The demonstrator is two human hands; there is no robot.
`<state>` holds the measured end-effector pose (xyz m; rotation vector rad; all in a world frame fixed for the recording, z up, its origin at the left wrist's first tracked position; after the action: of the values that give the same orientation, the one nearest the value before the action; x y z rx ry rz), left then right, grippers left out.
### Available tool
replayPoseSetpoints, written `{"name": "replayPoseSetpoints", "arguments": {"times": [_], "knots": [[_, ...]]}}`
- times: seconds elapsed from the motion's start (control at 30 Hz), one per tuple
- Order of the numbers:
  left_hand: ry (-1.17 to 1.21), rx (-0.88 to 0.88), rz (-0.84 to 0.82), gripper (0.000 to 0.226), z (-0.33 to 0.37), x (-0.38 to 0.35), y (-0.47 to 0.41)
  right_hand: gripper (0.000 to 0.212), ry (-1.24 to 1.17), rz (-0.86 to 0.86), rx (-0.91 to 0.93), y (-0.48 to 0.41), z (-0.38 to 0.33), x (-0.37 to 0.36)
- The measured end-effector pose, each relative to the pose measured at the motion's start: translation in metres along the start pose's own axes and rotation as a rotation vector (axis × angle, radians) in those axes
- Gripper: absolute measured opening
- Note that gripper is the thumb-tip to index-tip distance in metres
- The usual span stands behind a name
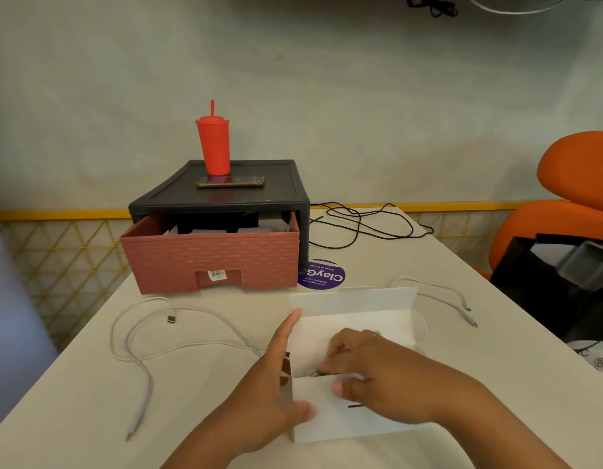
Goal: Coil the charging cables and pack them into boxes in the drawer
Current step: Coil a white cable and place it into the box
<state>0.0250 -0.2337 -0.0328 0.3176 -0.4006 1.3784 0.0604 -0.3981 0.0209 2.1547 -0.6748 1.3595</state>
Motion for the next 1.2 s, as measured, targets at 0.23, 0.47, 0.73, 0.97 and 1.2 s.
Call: {"name": "replayPoseSetpoints", "arguments": {"times": [0.23,0.47,0.73,0.97,1.2], "knots": [[0.086,0.034,-0.041,0.104,-0.005,0.004,0.003,0.046,0.021,0.078,-0.009,0.004,0.011,-0.006],[0.205,0.068,-0.009,0.101,-0.024,0.021,0.010,0.017,-0.519,1.045,-0.051,0.019,0.048,-0.005],[0.421,0.083,0.134,0.080,-0.054,0.031,0.015,0.062,-0.979,0.636,-0.211,-0.024,0.044,-0.067],[0.412,0.114,0.384,0.060,-0.064,0.040,0.023,0.060,-0.989,0.612,-0.216,-0.045,0.022,-0.080],[0.291,0.104,0.420,0.055,-0.070,0.039,0.026,0.063,-1.082,0.602,-0.197,-0.047,0.022,-0.083]]}}
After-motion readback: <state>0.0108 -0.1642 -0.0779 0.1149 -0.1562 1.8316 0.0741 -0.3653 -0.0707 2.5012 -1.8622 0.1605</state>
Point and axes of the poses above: each hand's wrist, its own y-axis away from the middle knuckle, its own x-axis out of the back of the hand, z = x × y, the point moved 2 cm from there along -y, towards the middle knuckle, and after that the axes turned 3 degrees about -z, right-handed, at the moved point
